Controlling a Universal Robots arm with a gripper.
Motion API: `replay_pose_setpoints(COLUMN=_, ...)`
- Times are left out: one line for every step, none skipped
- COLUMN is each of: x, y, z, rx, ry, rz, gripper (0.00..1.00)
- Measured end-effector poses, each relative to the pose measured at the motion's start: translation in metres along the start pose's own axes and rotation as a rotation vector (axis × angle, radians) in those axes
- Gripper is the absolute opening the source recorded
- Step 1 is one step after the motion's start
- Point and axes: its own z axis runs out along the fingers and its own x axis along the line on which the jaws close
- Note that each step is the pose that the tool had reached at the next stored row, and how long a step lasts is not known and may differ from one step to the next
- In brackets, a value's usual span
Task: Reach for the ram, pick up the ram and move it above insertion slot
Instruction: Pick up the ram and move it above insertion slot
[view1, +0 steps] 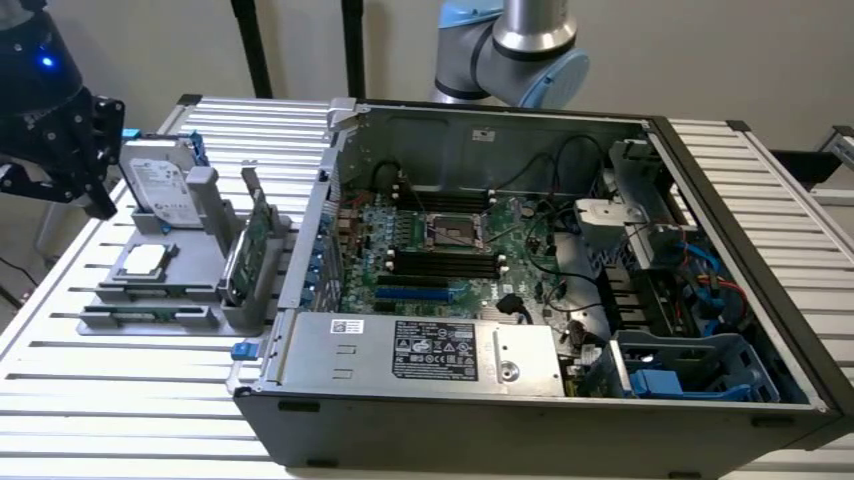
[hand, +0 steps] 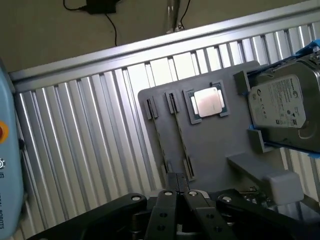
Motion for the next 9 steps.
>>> replay_pose_setpoints(x=0.0, y=0.0, z=0.0004, rx=0.0, ry=0.0007, rz=-0.018, gripper=0.11)
replay_pose_setpoints(x=0.0, y=0.0, z=0.0007, rx=0.0, ry=0.0014, rz=-0.036, gripper=0.11)
replay_pose_setpoints(x=0.0, y=0.0, z=0.0011, rx=-0.0001, ry=0.0022, rz=-0.054, gripper=0.11)
replay_pose_setpoints(x=0.0, y=0.0, z=0.0015, rx=0.0, ry=0.0028, rz=-0.072, gripper=0.11)
replay_pose_setpoints(x=0.0, y=-0.0001, z=0.0019, rx=0.0, ry=0.0034, rz=-0.09, gripper=0.11)
replay_pose_setpoints(x=0.0, y=-0.0001, z=0.0023, rx=0.0, ry=0.0042, rz=-0.108, gripper=0.11)
replay_pose_setpoints(x=0.0, y=-0.0001, z=0.0027, rx=0.0, ry=0.0049, rz=-0.126, gripper=0.11)
replay_pose_setpoints(x=0.0, y=-0.0001, z=0.0032, rx=0.0, ry=0.0056, rz=-0.145, gripper=0.11)
replay_pose_setpoints(x=0.0, y=-0.0001, z=0.0036, rx=0.0, ry=0.0063, rz=-0.163, gripper=0.11)
